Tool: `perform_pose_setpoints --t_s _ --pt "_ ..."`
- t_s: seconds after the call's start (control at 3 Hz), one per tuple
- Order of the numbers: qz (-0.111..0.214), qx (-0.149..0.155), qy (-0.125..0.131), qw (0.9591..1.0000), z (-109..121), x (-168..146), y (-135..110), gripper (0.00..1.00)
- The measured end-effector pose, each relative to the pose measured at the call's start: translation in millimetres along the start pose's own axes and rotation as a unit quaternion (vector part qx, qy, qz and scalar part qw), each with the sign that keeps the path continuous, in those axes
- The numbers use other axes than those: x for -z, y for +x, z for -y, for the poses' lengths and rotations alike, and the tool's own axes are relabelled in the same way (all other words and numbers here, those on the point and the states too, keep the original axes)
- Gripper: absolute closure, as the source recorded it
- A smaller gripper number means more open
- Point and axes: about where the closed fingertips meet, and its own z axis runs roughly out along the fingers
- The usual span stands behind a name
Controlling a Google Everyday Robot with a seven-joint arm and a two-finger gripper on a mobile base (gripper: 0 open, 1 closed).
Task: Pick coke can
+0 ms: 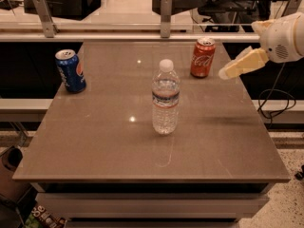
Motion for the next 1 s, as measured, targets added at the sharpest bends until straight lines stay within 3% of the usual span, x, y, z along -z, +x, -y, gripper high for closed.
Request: perform_pose_setpoints --t_s 0.33,1.0 --pt "0.054 -0.031 0.003 0.9981 17.4 -31.1 3.5 0.00" --pt "0.111 -0.082 -0.020 0.9902 36.7 -81.3 0.7 0.00"
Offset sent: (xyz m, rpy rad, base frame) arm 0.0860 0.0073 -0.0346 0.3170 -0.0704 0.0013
